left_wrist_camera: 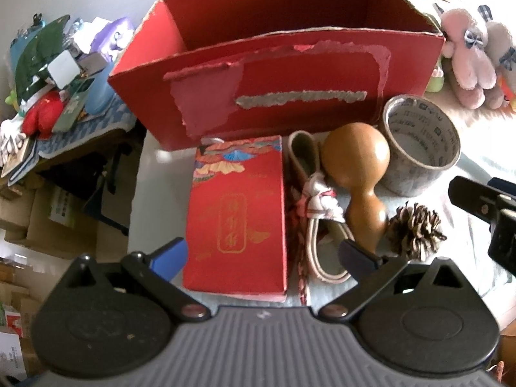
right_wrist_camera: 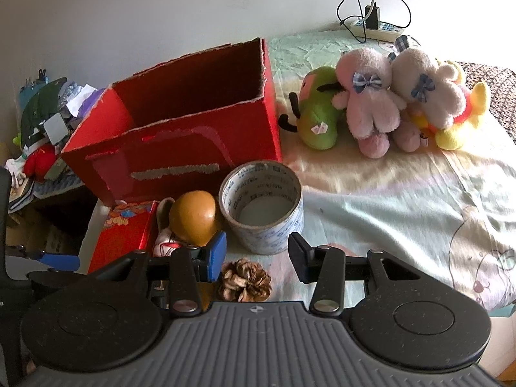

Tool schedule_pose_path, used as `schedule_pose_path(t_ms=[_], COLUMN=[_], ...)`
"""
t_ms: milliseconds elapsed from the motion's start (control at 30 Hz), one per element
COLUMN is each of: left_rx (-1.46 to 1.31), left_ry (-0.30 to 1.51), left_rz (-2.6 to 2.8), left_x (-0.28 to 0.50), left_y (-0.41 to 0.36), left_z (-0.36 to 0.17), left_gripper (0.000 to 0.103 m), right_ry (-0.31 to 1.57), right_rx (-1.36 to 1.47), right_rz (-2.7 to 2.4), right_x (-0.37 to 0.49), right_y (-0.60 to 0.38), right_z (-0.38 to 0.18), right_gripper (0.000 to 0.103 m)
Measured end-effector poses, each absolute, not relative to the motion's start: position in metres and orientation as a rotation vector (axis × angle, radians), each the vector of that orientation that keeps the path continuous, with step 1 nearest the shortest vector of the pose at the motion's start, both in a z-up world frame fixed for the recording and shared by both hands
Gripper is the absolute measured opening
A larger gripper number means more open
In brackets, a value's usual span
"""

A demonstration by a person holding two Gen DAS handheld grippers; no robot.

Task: Organize objects
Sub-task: 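Move the right tool toward the clear packing-tape roll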

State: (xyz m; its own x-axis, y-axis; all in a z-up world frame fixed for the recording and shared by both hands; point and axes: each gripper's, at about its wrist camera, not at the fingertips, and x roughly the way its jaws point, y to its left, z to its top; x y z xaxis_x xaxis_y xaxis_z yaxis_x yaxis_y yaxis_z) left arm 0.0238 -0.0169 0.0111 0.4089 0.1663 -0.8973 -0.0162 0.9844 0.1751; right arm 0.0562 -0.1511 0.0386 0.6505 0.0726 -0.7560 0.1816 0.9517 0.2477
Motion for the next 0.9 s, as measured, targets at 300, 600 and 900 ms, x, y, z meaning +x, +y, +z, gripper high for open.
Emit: schedule_pose_path(t_ms=[300, 600, 900], left_rx=[0.141, 0.008, -0.054], left_ry=[1.150, 1.098, 1.161], left_rz=[0.116, -0.017, -0.052], left_x=[0.036, 0.051, 0.081], left_y=[-0.027, -0.040, -0.061], left_z=[0.017, 0.034, 0.025], left_gripper=[0.094, 0.075, 0.057], right_ry=[0.838, 0.861, 0.949], right_rx=[0.342, 0.359, 0.400], right_rz=[-0.072, -0.045, 0.060], right_x=[0.069, 0.093, 0.128], right_y=[-0.171, -0.194, -0.222], right_z=[0.038, 0.026, 0.004], right_gripper=[0.047, 0.043, 0.031])
